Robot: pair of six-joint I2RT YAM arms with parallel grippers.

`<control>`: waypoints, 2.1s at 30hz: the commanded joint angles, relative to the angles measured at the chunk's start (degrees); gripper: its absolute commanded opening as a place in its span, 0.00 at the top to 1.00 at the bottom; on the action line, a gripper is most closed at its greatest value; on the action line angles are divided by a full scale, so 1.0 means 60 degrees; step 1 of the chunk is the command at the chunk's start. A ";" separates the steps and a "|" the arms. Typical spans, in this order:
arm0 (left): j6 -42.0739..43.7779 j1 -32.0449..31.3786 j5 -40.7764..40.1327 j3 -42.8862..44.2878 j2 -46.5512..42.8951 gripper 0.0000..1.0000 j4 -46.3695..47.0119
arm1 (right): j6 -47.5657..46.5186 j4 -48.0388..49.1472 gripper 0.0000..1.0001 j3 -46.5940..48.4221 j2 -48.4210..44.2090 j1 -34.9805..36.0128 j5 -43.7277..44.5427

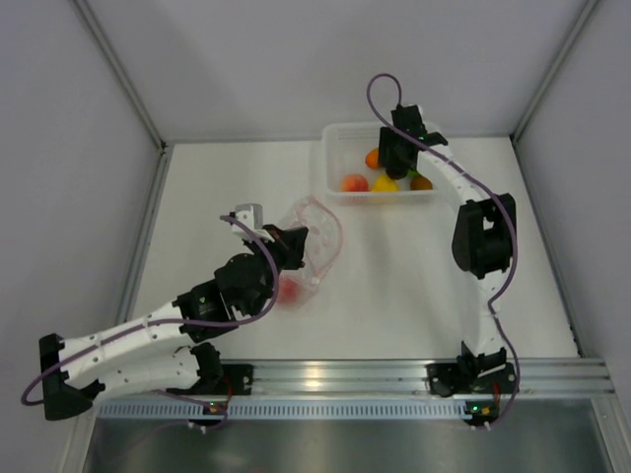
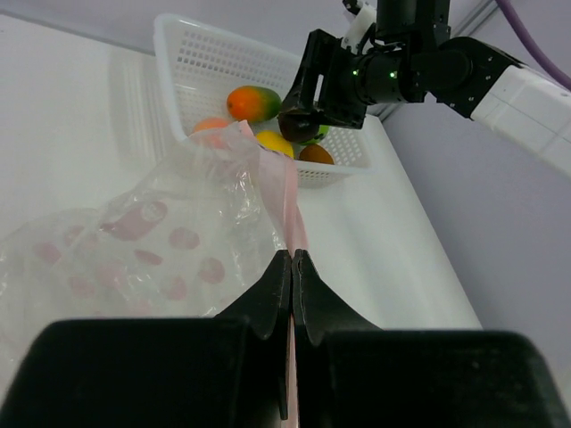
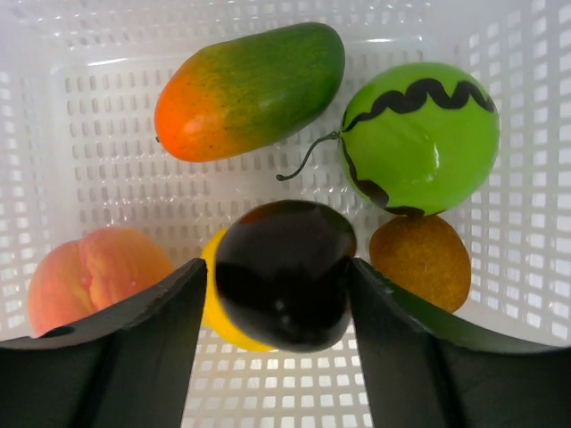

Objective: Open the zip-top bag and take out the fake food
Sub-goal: Place the fake fruit in the bin, then adjust the zipper food storage bag at the center of the board.

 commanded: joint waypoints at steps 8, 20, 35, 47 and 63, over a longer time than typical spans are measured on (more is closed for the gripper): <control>-0.0229 0.0098 0.0468 0.0112 0.0166 1.00 -0.0084 | -0.0109 -0.0651 0.01 0.0484 -0.1126 -0.0148 0.0196; -0.1636 0.0303 0.0967 -0.1031 0.0825 1.00 0.1029 | 0.0989 0.0738 0.19 -0.3963 -0.6017 0.0174 -0.3537; -0.1255 0.0333 0.1127 -0.0812 0.0766 1.00 0.1015 | 0.2556 0.1632 0.53 -0.7191 -0.9052 0.4919 -0.1639; -0.1870 0.0333 0.1625 -0.0841 0.0094 1.00 0.1044 | 0.3757 0.2335 0.60 -0.7615 -0.8086 0.6298 0.0648; -0.3378 0.0304 0.2914 -0.0900 0.1147 1.00 0.3328 | 0.4811 0.2935 0.62 -0.8465 -0.7893 0.6854 0.1382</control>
